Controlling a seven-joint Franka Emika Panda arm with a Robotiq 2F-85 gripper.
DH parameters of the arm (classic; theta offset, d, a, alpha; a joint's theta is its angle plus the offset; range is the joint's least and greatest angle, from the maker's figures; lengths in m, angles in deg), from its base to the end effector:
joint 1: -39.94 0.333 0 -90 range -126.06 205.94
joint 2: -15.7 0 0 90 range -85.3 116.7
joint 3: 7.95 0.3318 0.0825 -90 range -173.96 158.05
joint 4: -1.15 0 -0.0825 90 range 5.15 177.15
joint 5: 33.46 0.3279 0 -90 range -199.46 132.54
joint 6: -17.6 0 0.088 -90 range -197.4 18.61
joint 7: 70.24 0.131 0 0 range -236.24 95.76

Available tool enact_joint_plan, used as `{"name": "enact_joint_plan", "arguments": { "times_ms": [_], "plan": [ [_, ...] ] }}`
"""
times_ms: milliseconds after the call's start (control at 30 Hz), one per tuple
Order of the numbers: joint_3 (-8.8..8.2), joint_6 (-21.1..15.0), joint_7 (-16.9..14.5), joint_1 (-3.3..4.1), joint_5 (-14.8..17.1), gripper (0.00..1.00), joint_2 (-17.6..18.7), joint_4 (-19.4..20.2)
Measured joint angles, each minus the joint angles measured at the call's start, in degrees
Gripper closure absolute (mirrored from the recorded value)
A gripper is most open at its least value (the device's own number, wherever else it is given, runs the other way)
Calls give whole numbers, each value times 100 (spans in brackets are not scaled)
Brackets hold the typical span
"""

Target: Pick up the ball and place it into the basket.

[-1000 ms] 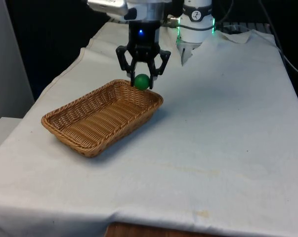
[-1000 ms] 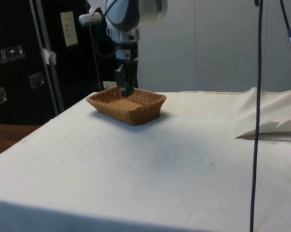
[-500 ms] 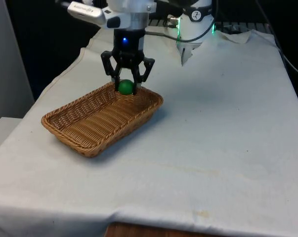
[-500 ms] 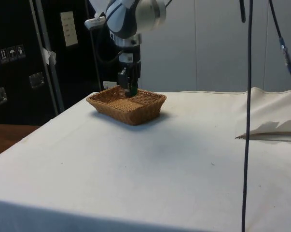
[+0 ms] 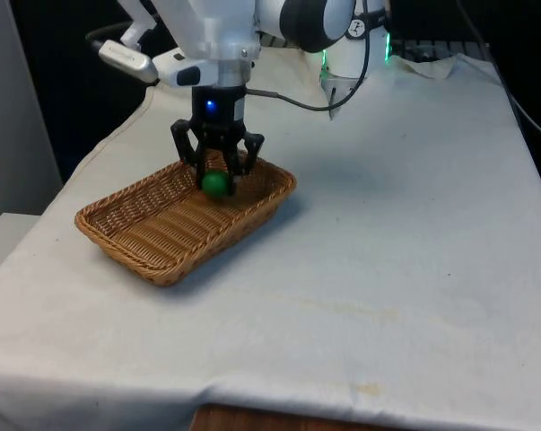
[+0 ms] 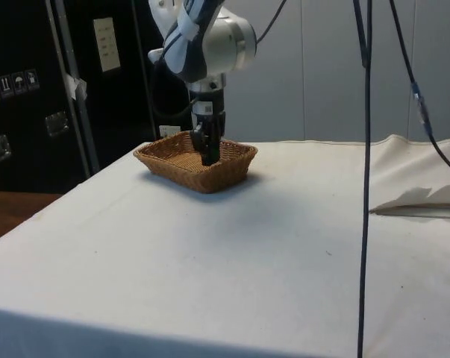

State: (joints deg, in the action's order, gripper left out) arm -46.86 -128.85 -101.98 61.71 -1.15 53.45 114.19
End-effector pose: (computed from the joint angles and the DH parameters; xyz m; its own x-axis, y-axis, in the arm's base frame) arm 0.5761 -0.1505 0.2381 0.9923 -0.0741 0.0996 -0.0844 -0.9910 0.1036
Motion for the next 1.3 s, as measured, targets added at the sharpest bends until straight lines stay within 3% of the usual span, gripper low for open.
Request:
{"name": "enact_joint_plan", "arguments": {
  "times_ms": [267, 467, 533, 567, 600, 933, 1133, 1300],
  "plan": [
    [-11, 11, -29, 0, 57, 96, 46, -34],
    [-11, 11, -29, 0, 57, 41, 46, -34],
    [-11, 11, -29, 0, 57, 20, 46, -34],
    [-11, 11, -29, 0, 57, 3, 46, -34],
    [-11, 11, -29, 0, 57, 0, 46, -34],
    [-23, 11, -23, 11, 57, 0, 34, -34],
    [-160, 92, 86, 166, -69, 0, -413, 229],
    [-218, 132, 241, 223, -269, 0, -699, 367]
  ]
}}
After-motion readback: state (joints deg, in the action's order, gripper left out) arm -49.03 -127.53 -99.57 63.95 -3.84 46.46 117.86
